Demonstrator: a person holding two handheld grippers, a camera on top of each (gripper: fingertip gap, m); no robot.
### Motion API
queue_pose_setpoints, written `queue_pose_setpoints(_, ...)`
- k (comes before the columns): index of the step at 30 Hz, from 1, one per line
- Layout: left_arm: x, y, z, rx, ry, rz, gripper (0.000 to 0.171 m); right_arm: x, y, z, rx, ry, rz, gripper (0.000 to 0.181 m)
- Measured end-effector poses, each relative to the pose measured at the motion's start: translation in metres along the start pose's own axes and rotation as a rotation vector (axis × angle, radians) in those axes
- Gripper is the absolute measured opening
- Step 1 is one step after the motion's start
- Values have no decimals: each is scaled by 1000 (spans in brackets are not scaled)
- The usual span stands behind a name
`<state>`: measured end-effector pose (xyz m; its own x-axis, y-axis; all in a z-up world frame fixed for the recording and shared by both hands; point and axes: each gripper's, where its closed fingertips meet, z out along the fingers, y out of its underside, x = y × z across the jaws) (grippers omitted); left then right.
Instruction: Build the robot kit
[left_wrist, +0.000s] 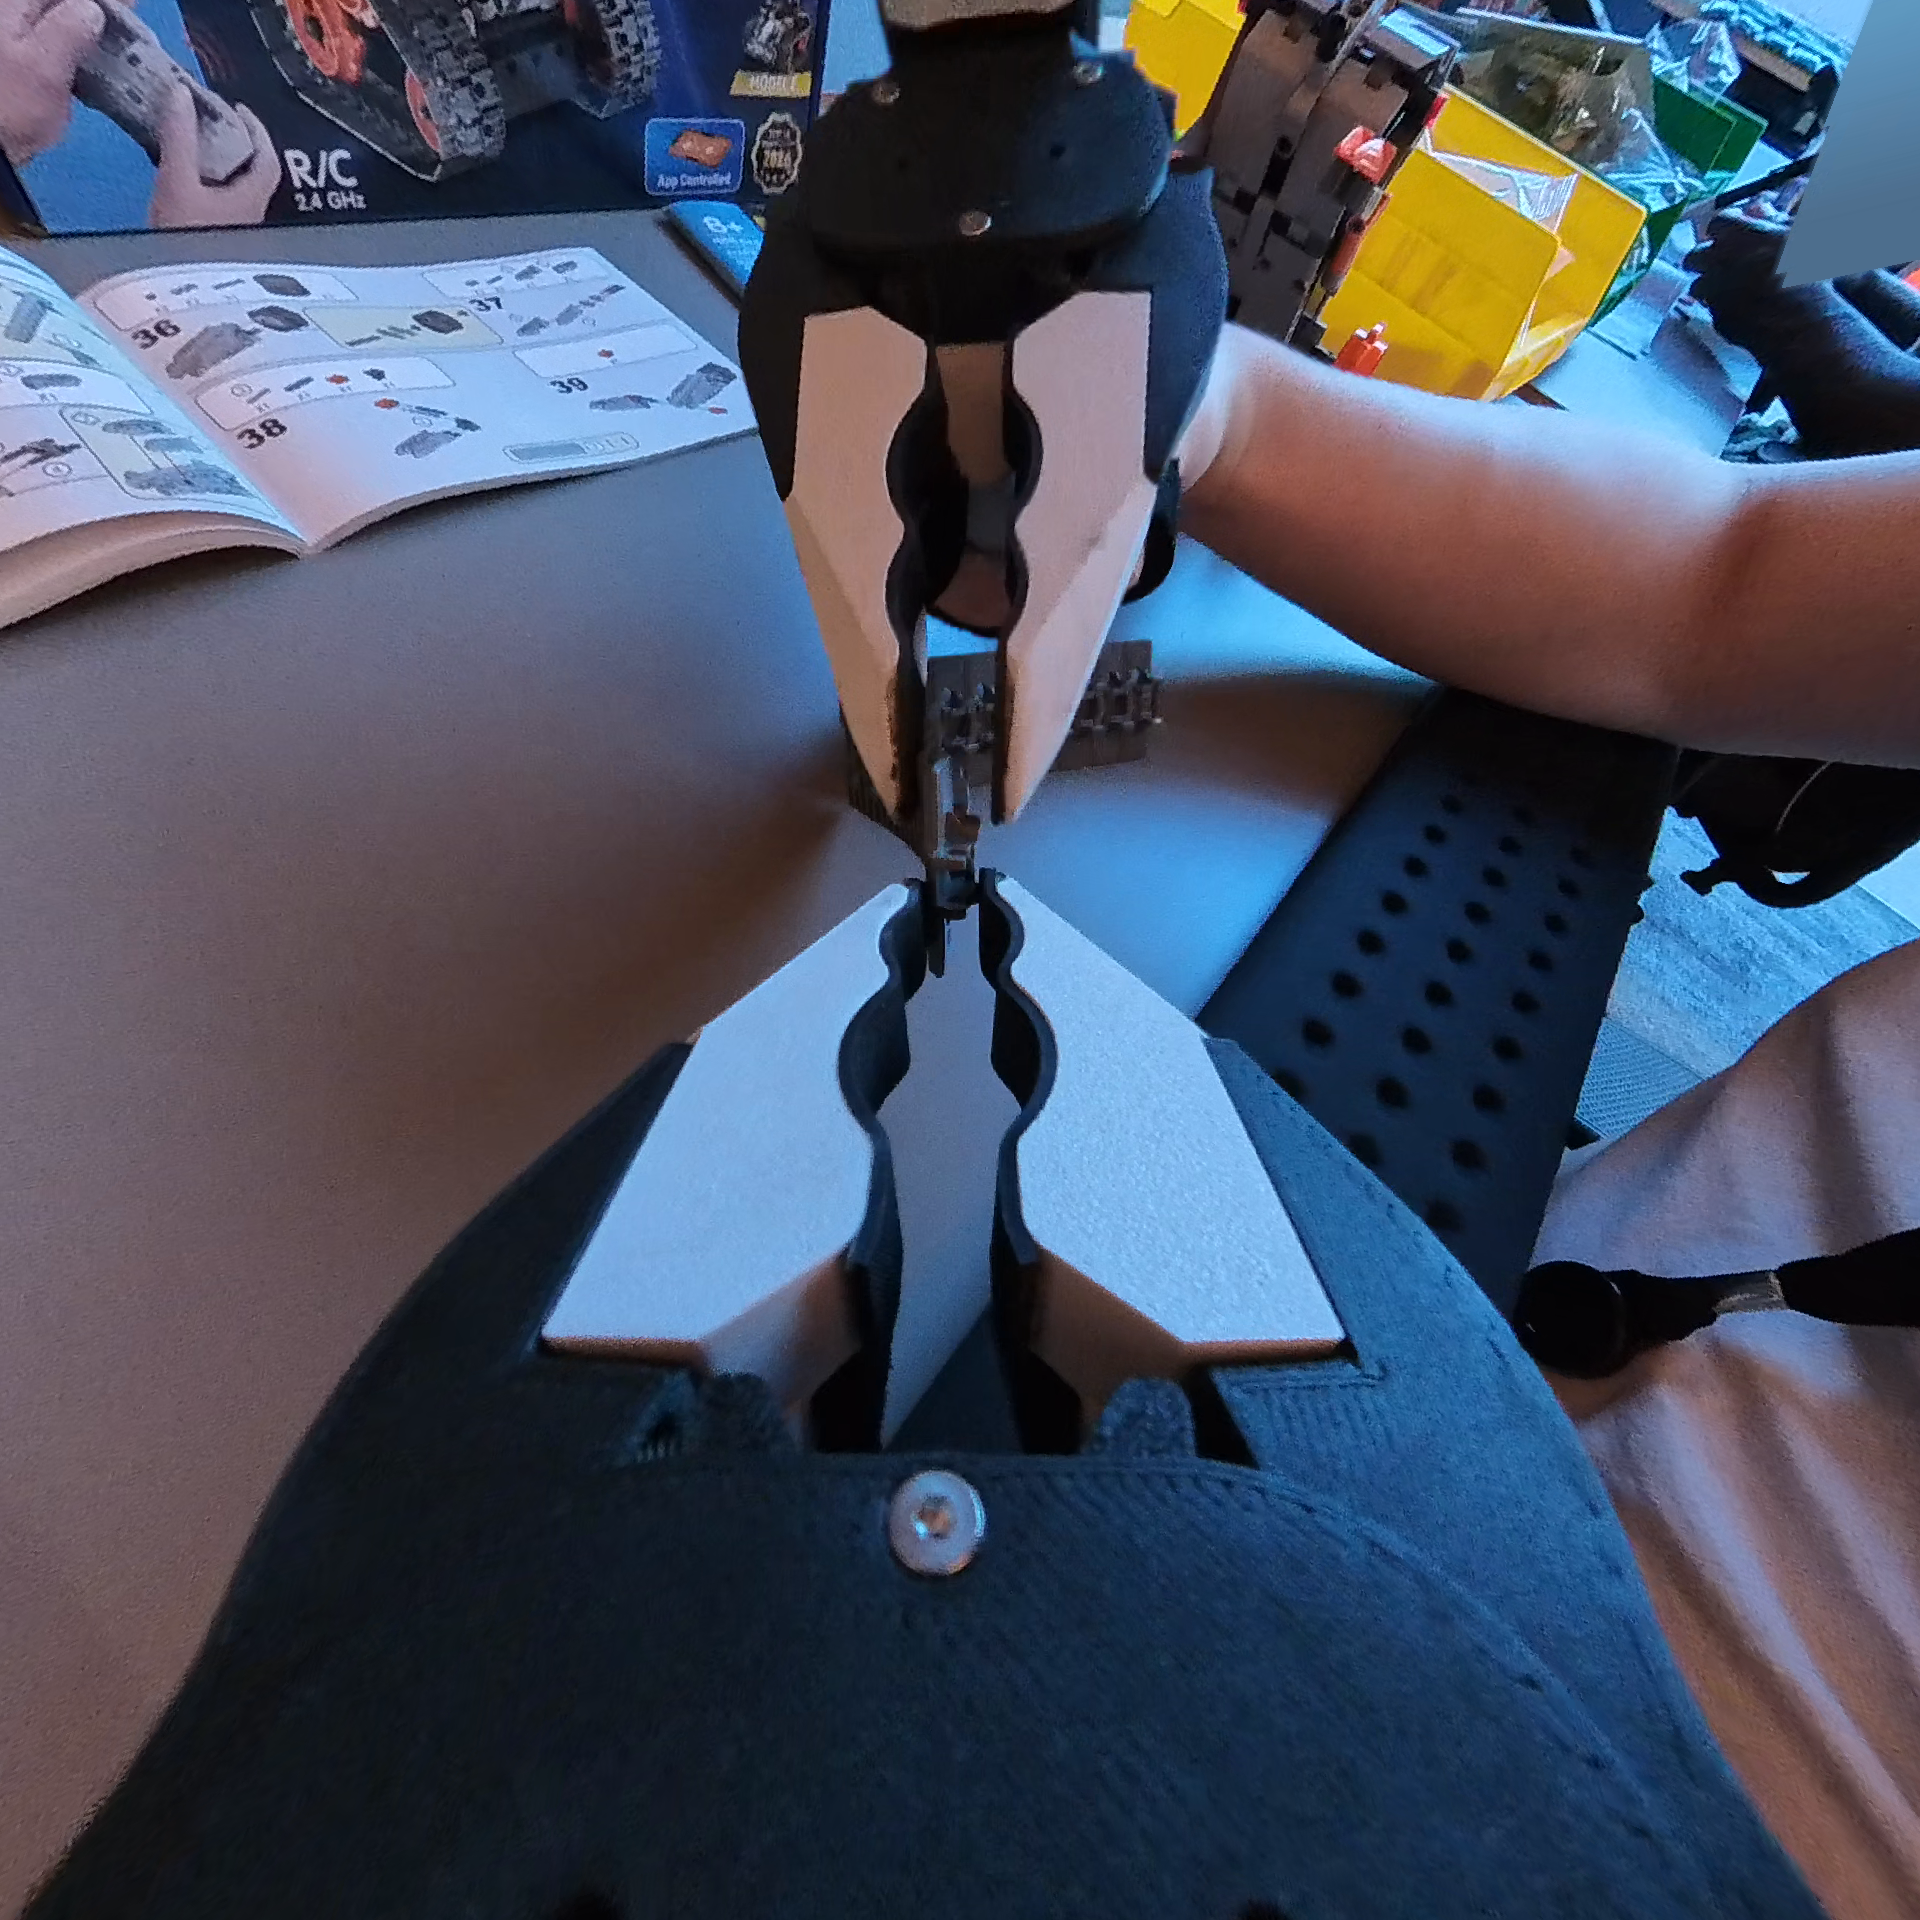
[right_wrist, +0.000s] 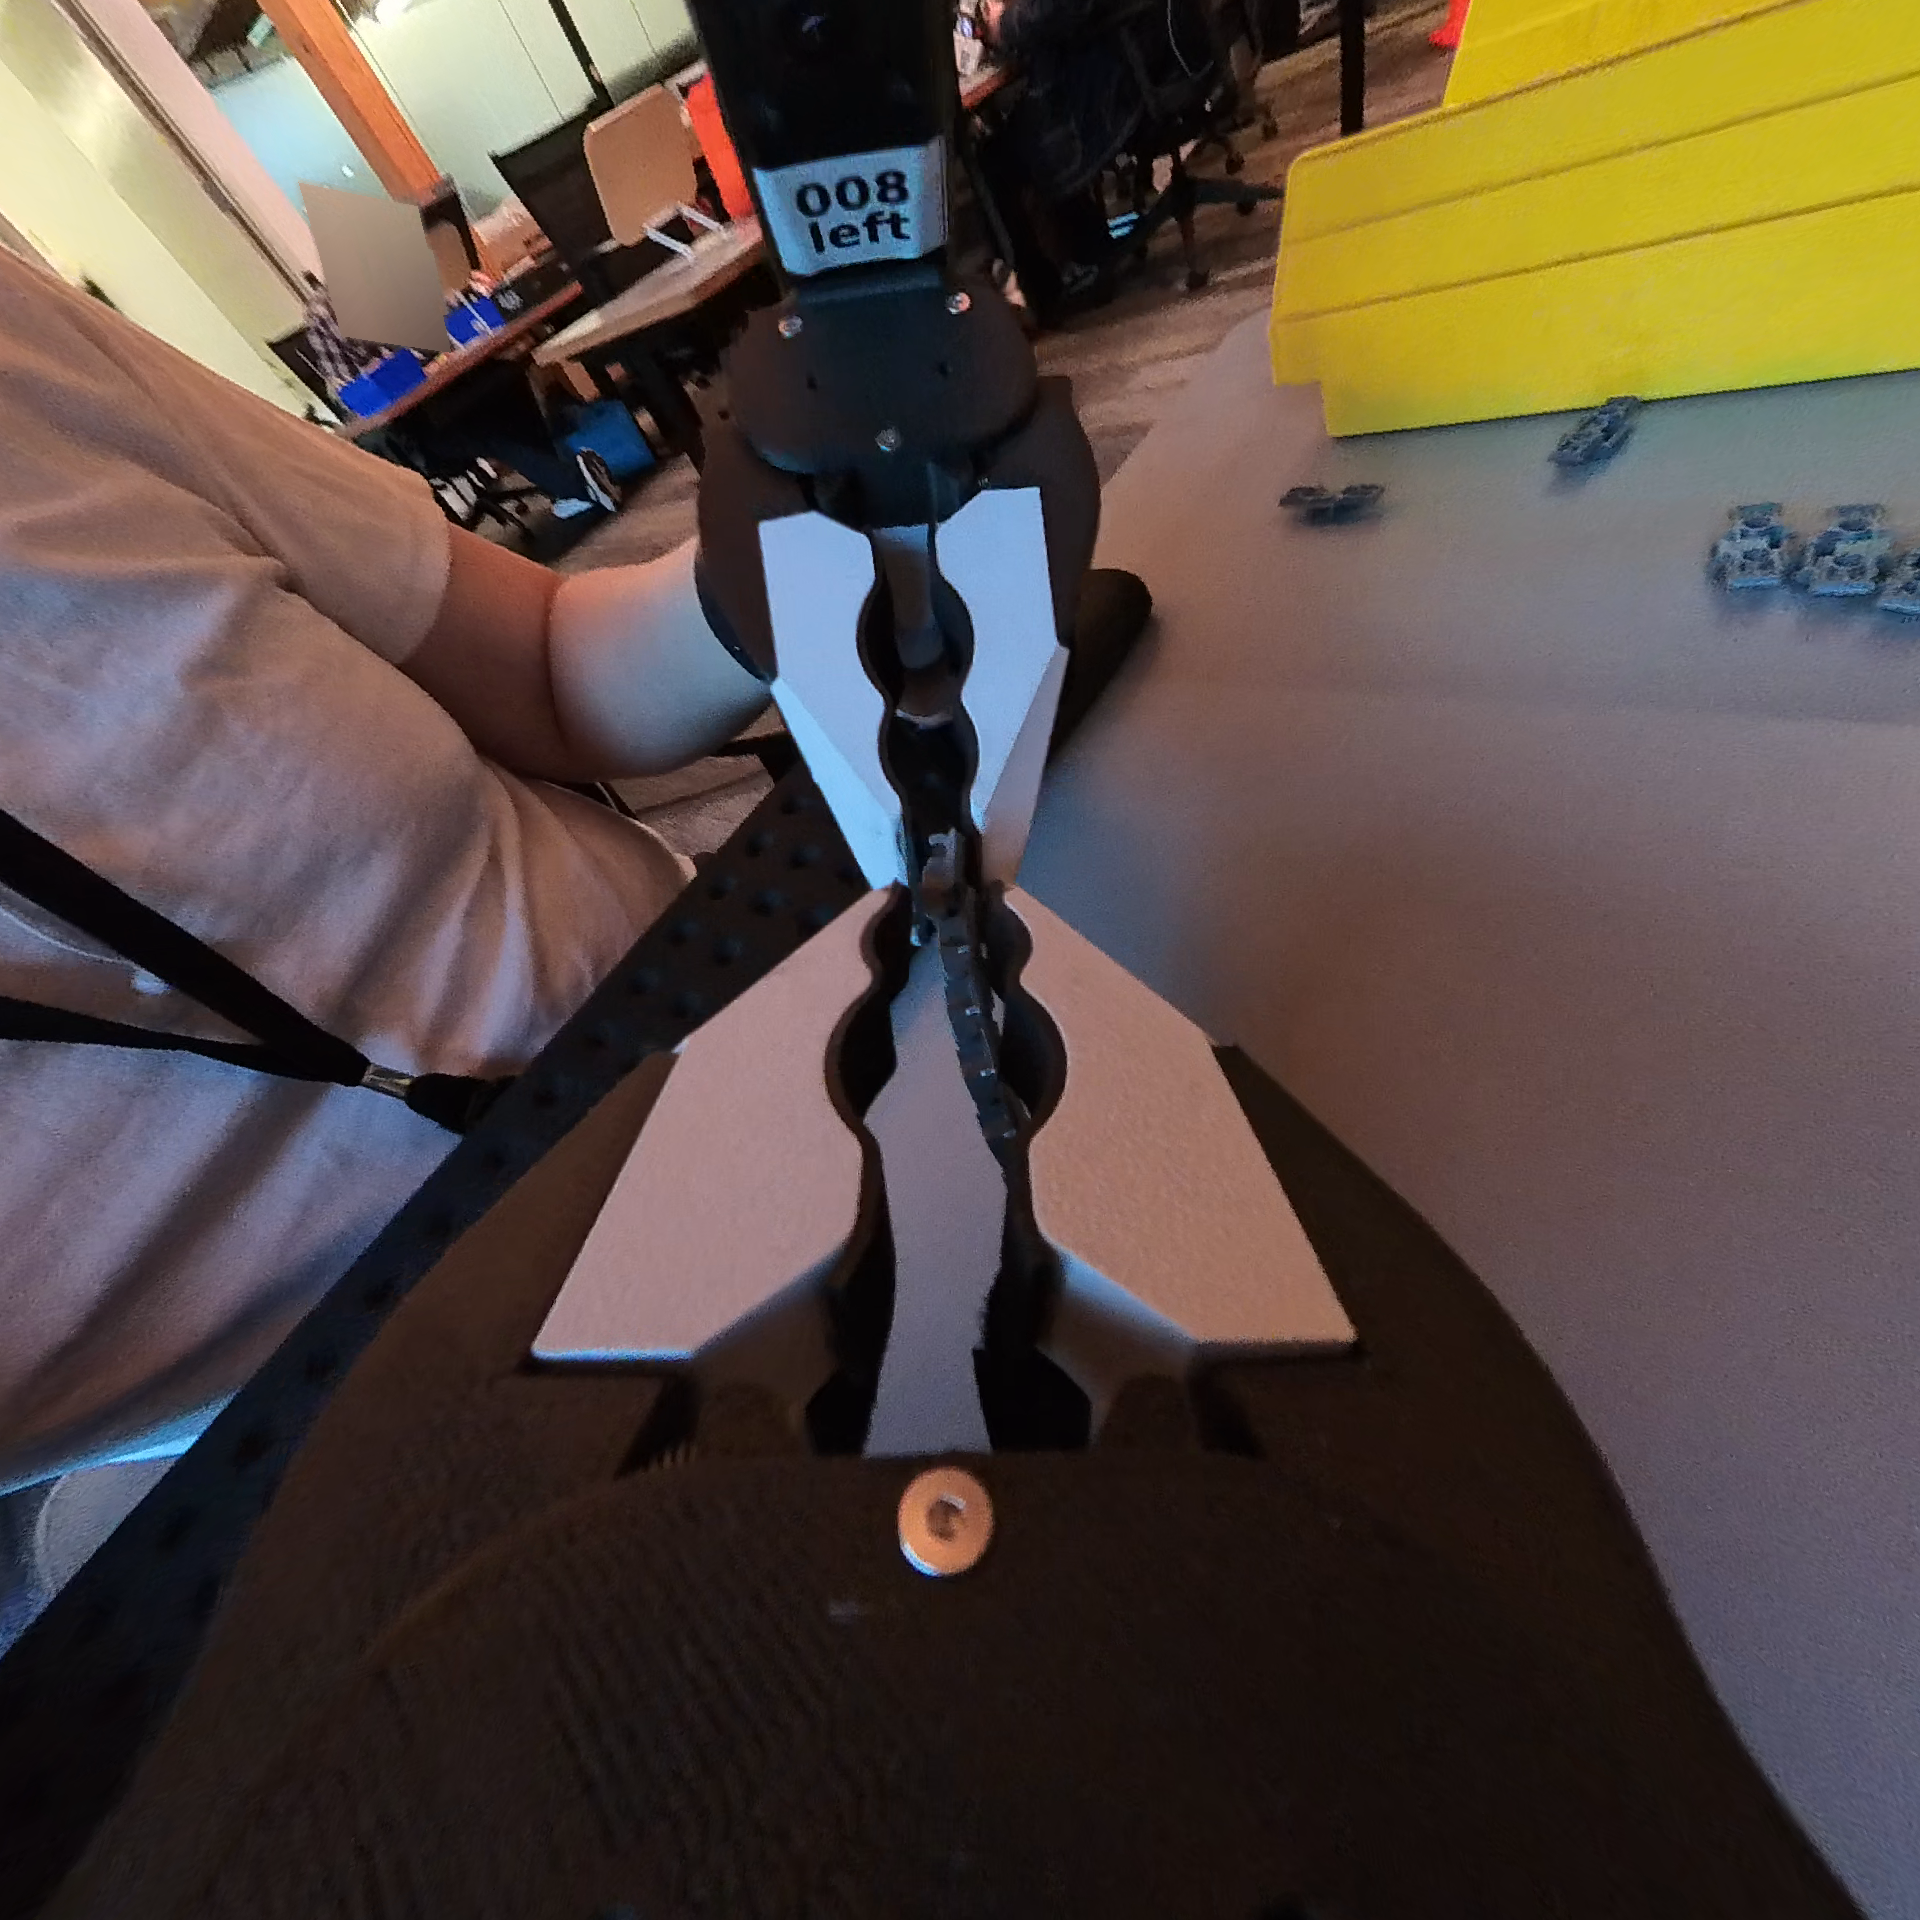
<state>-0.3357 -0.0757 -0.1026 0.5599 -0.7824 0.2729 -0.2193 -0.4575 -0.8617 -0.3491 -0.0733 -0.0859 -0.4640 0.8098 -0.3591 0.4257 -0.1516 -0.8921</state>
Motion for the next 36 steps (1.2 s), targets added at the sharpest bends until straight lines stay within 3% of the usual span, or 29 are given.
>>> queue_pose_setpoints(8,-1,1,2,-12,-3,-33,8,3,4,2,-60,43,-14,10)
queue_pose_setpoints(20,-8,2,4,-32,-121,-3,7,7,7,1,-84,76,-74,7)
queue_pose_setpoints(30,-18,1,3,-98,-322,173,6,13,6,-1,-67,103,-71,6)
queue_pose_setpoints(36,-22,-1,7,-77,-310,156,6,14,6,-4,-56,93,-30,18)
